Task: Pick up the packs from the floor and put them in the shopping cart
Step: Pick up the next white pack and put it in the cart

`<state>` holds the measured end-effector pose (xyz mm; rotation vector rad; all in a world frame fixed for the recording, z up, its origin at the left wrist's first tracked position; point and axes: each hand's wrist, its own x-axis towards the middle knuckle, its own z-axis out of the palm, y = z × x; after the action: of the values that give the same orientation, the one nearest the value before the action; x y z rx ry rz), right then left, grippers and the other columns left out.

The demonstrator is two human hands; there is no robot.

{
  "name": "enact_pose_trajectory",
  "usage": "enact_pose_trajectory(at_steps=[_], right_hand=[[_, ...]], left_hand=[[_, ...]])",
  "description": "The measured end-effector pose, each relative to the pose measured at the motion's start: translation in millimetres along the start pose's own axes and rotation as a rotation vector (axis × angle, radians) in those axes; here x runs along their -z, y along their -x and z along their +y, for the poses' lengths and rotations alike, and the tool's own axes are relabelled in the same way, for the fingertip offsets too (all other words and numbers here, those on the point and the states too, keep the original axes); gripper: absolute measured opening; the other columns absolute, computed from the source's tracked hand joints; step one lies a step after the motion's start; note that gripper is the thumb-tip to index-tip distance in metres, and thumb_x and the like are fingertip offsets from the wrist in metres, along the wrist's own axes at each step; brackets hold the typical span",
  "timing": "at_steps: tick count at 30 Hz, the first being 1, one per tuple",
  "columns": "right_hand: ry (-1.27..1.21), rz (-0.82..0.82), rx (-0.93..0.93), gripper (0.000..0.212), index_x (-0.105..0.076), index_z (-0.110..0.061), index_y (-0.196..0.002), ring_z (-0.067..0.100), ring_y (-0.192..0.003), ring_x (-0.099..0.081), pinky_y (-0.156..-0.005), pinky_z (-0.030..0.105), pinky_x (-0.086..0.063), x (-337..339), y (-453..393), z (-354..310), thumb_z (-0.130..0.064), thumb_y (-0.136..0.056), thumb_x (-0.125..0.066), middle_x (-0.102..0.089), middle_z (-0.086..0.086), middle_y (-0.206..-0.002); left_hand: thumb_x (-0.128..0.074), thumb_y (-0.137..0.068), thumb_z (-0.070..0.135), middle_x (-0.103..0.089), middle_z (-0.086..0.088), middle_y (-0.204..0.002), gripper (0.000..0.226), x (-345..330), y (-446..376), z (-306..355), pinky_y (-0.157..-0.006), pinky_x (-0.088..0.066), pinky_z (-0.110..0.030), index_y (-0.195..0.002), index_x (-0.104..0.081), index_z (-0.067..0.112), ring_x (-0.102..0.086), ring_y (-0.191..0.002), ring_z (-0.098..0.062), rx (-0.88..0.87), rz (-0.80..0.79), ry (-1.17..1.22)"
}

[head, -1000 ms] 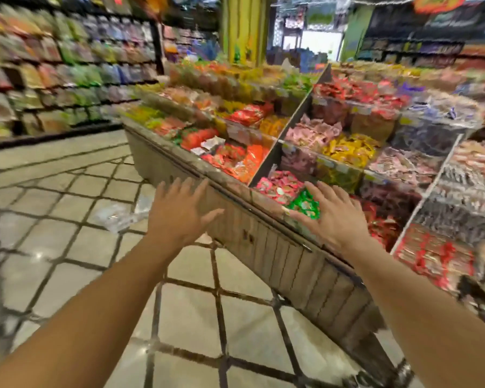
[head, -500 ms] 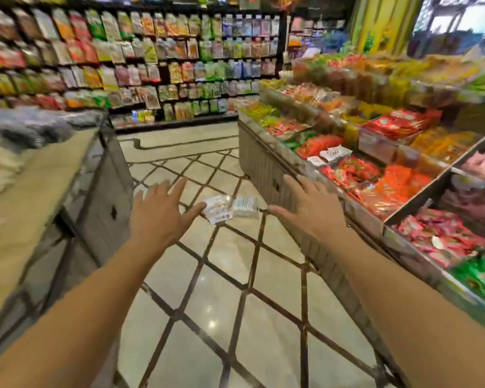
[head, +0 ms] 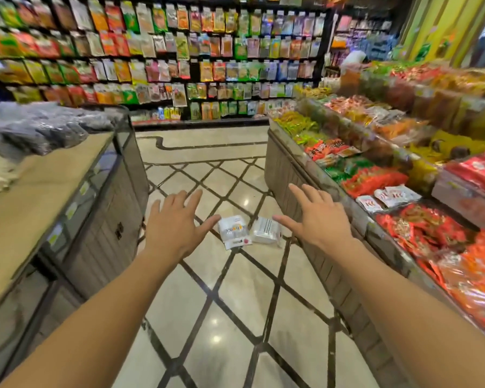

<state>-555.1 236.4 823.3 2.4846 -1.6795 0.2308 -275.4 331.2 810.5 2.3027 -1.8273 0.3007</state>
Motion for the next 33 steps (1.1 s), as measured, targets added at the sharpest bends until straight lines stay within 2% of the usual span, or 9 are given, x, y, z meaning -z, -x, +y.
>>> enact_pose_trajectory(at_steps=[4, 9, 15, 18, 21, 24, 28, 33], right_hand=[[0.023, -0.001, 0.014, 0.110, -0.026, -0.034, -0.163, 0.033, -0.148, -0.038, -0.108, 0.051, -0.042, -34.7, -95.4, -12.0, -0.093, -0.074, -0.004, -0.034, 0.003, -0.166], [0.045, -0.008, -0.023, 0.107, -0.022, -0.036, -0.164, 0.036, -0.151, -0.032, -0.114, 0.051, -0.034, -61.8, -216.5, -25.7, -0.092, -0.075, -0.003, -0.033, 0.001, -0.167], [0.059, -0.042, -0.030, 0.108, -0.019, -0.036, -0.165, 0.038, -0.153, -0.028, -0.116, 0.054, -0.032, -86.1, -345.4, -29.5, -0.092, -0.075, 0.000, -0.031, 0.001, -0.168], [0.046, -0.041, -0.035, 0.103, -0.024, -0.035, -0.164, 0.037, -0.152, -0.030, -0.115, 0.053, -0.034, -104.8, -402.1, -26.4, -0.091, -0.080, -0.008, -0.034, 0.002, -0.167], [0.022, -0.043, -0.025, 0.099, -0.029, -0.033, -0.162, 0.037, -0.150, -0.032, -0.112, 0.053, -0.036, -127.3, -458.0, -22.7, -0.090, -0.083, -0.016, -0.038, 0.002, -0.164], [-0.002, -0.037, -0.003, 0.099, -0.030, -0.033, -0.162, 0.037, -0.150, -0.031, -0.113, 0.053, -0.034, -151.7, -518.5, -19.1, -0.090, -0.083, -0.014, -0.038, 0.001, -0.164], [-0.050, -0.074, 0.018, 0.090, -0.027, -0.034, -0.161, 0.036, -0.152, -0.027, -0.115, 0.052, -0.031, -184.4, -606.1, -12.7, -0.087, -0.088, -0.027, -0.035, -0.001, -0.165], [-0.069, -0.110, 0.065, 0.085, -0.025, -0.035, -0.161, 0.034, -0.152, -0.026, -0.117, 0.052, -0.029, -219.2, -716.4, -5.1, -0.084, -0.091, -0.032, -0.032, 0.000, -0.166]], left_hand=[[-0.006, -0.083, 0.084, -0.053, -0.008, -0.153, 0.101, -43.5, -88.0, -25.9, -0.117, -0.034, -0.052, -0.157, -0.042, 0.025, -0.046, -0.142, -0.029, 0.011, -0.021, 0.000], [-0.002, -0.084, 0.083, -0.042, -0.007, -0.162, 0.099, -78.4, -215.4, -55.2, -0.122, -0.026, -0.052, -0.161, -0.032, 0.029, -0.036, -0.150, -0.028, -0.023, -0.077, -0.048], [0.002, -0.084, 0.082, -0.043, -0.008, -0.161, 0.099, -108.2, -345.6, -74.9, -0.122, -0.026, -0.049, -0.161, -0.032, 0.029, -0.035, -0.150, -0.029, -0.067, -0.104, -0.061], [-0.006, -0.089, 0.080, -0.040, -0.007, -0.164, 0.092, -128.0, -400.6, -79.1, -0.123, -0.025, -0.049, -0.161, -0.031, 0.030, -0.033, -0.152, -0.028, -0.064, -0.123, -0.044], [-0.002, -0.087, 0.081, -0.039, -0.007, -0.164, 0.095, -151.2, -452.2, -80.5, -0.123, -0.024, -0.050, -0.161, -0.032, 0.030, -0.033, -0.152, -0.028, -0.055, -0.139, -0.038], [0.000, -0.085, 0.081, -0.040, -0.007, -0.164, 0.097, -178.1, -506.0, -81.4, -0.123, -0.024, -0.053, -0.161, -0.033, 0.030, -0.033, -0.152, -0.030, -0.059, -0.151, -0.059], [0.007, -0.078, 0.083, -0.037, -0.005, -0.165, 0.105, -207.4, -582.9, -78.0, -0.123, -0.022, -0.055, -0.161, -0.031, 0.032, -0.031, -0.153, -0.029, -0.055, -0.196, -0.088], [0.003, -0.082, 0.084, -0.047, -0.006, -0.159, 0.103, -245.6, -672.0, -81.5, -0.119, -0.029, -0.057, -0.157, -0.042, 0.030, -0.039, -0.149, -0.032, 0.005, -0.201, -0.085]])
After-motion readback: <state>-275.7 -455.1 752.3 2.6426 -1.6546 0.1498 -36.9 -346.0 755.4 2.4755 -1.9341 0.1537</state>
